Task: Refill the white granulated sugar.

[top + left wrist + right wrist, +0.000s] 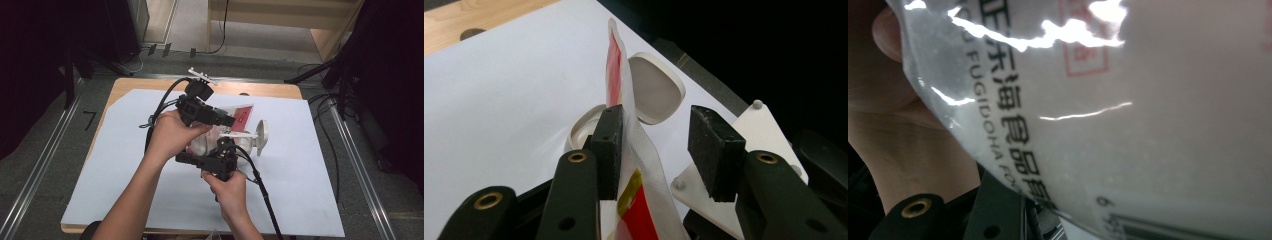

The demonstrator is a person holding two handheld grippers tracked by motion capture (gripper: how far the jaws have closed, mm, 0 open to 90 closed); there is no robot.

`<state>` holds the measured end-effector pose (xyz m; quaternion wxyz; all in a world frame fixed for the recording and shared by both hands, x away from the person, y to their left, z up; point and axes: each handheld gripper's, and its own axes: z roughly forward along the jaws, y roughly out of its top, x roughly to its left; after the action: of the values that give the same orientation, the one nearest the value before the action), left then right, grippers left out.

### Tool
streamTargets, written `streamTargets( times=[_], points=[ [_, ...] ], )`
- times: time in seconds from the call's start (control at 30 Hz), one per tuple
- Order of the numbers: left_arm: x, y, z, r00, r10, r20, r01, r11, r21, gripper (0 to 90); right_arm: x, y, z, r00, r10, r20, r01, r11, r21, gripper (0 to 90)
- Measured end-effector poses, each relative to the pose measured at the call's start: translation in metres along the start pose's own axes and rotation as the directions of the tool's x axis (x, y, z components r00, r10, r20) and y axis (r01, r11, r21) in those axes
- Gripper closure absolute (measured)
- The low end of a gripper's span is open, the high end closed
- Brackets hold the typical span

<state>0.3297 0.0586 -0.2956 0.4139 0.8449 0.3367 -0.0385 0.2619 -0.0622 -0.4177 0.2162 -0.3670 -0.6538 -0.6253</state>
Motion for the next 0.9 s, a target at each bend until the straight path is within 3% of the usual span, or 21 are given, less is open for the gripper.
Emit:
streamTargets(
  times=[0.13, 0.3, 0.6, 0.9],
  points=[
    [0.000, 0.000, 0.002, 0.9999, 0.010, 0.004, -0.010, 0.9997, -0.021, 59.2, -0.002, 0.001, -0.001, 0.9999, -0.006, 0.008, 0.007, 1.000, -0.003, 63.4],
    [0.001, 0.000, 0.005, 1.0000, 0.007, 0.004, -0.007, 0.9999, -0.013, 59.1, -0.006, 0.001, -0.002, 1.0000, -0.001, 0.009, 0.001, 1.000, -0.009, 63.6],
    [0.001, 0.001, 0.008, 0.9999, 0.013, 0.005, -0.013, 0.9998, -0.013, 58.1, -0.008, 0.001, -0.005, 0.9992, 0.038, -0.011, -0.039, 0.999, -0.015, 64.0],
    [-0.001, 0.001, 0.011, 0.9998, 0.015, -0.010, -0.015, 0.9998, -0.010, 59.7, -0.010, 0.000, -0.007, 0.9998, 0.020, -0.003, -0.020, 1.000, -0.020, 64.4]
  ],
)
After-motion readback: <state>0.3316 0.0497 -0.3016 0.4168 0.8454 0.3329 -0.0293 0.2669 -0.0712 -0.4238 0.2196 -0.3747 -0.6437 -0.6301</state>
